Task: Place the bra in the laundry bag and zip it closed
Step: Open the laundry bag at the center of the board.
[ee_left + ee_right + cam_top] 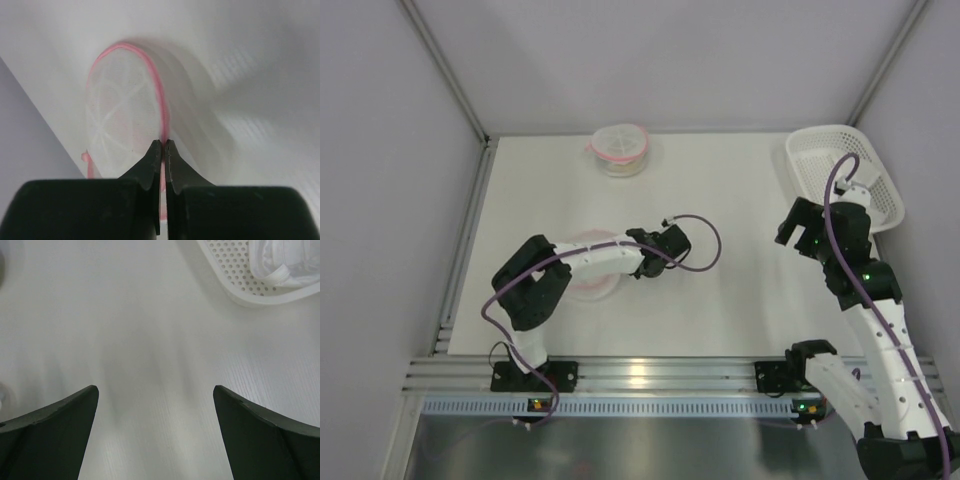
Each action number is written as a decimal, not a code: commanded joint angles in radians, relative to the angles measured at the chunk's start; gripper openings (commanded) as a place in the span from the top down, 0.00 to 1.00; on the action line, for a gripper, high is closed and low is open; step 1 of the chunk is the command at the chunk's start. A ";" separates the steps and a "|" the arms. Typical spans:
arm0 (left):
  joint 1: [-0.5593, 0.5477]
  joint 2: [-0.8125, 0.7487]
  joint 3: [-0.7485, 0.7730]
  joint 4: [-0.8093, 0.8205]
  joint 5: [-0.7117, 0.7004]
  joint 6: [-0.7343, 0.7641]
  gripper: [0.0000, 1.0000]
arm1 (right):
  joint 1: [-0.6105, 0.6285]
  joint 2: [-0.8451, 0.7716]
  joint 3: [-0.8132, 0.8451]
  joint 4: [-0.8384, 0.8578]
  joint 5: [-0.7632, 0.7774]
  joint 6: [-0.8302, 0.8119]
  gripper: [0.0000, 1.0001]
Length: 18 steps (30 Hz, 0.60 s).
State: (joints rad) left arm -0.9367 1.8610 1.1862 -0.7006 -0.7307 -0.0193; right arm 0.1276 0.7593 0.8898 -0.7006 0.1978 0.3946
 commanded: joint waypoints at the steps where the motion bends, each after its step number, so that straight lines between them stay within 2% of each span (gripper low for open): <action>1: 0.001 -0.143 0.111 0.038 0.127 -0.095 1.00 | -0.013 -0.012 0.035 -0.005 0.022 0.007 0.01; 4: 0.001 -0.218 0.215 0.036 0.261 -0.183 1.00 | -0.013 -0.017 0.032 -0.004 0.022 0.013 0.01; 10: -0.019 -0.258 0.302 0.032 0.375 -0.266 1.00 | -0.014 -0.017 0.023 -0.004 0.020 0.015 0.01; 13: -0.031 -0.224 0.294 0.013 0.389 -0.269 1.00 | -0.013 -0.018 0.015 -0.002 0.019 0.016 0.01; 18: -0.092 -0.148 0.331 -0.052 0.274 -0.257 1.00 | -0.014 -0.037 0.008 -0.002 0.008 0.021 0.00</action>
State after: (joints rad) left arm -0.9871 1.6711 1.4868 -0.6903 -0.4049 -0.2649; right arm 0.1276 0.7467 0.8898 -0.7021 0.2012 0.4042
